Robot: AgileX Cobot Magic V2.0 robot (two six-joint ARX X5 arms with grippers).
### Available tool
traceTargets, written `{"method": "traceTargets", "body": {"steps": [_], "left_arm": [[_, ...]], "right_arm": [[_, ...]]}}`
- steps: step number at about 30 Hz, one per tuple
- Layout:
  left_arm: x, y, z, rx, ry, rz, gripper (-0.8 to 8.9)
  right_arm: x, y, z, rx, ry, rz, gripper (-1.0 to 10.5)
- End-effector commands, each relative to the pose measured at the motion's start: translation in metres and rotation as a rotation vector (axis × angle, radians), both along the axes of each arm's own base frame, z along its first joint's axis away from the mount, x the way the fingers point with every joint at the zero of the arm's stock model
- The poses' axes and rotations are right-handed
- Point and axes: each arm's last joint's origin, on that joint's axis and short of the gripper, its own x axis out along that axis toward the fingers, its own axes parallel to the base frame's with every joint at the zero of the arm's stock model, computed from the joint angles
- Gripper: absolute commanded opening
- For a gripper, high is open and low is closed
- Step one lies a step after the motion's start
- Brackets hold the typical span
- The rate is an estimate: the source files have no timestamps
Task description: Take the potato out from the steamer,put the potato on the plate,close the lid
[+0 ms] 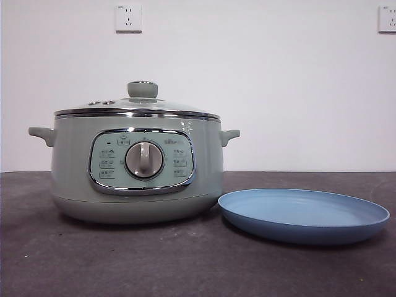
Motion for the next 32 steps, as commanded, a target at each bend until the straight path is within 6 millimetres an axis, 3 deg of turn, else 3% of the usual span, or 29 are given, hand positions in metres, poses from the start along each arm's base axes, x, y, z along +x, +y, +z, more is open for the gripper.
{"method": "traceTargets", "body": {"steps": [1,13,17,24,25,27,29,30,32], "left_arm": [[0.004,-0.001,0.019,0.085,0.013,-0.08,-0.08],[0.012,-0.008,0.073,0.214,0.097,-0.44,-0.09],[0.008,-0.01,0.08,0.229,0.109,-0.501,-0.08],[0.004,-0.011,0.083,0.228,0.124,-0.514,0.06],[0.004,-0.011,0.082,0.227,0.128,-0.514,0.42],[0.004,-0.011,0.082,0.225,0.135,-0.515,2.28],[0.004,-0.011,0.082,0.224,0.135,-0.515,5.32],[0.004,-0.011,0.082,0.223,0.136,-0.514,6.01],[0.004,-0.011,0.082,0.222,0.136,-0.514,6.18]], "right_arm": [[0.001,0.002,0.022,-0.055,0.03,0.089,-0.1],[0.023,0.013,0.098,-0.257,0.255,0.523,-0.1],[0.027,0.013,0.109,-0.321,0.312,0.592,-0.1],[0.03,0.014,0.111,-0.336,0.336,0.616,0.1],[0.031,0.014,0.111,-0.336,0.334,0.615,0.1],[0.031,0.014,0.111,-0.333,0.333,0.613,0.6],[0.031,0.014,0.111,-0.33,0.335,0.612,2.7],[0.031,0.014,0.112,-0.326,0.338,0.61,3.8],[0.032,0.015,0.112,-0.315,0.339,0.603,6.0]]}}
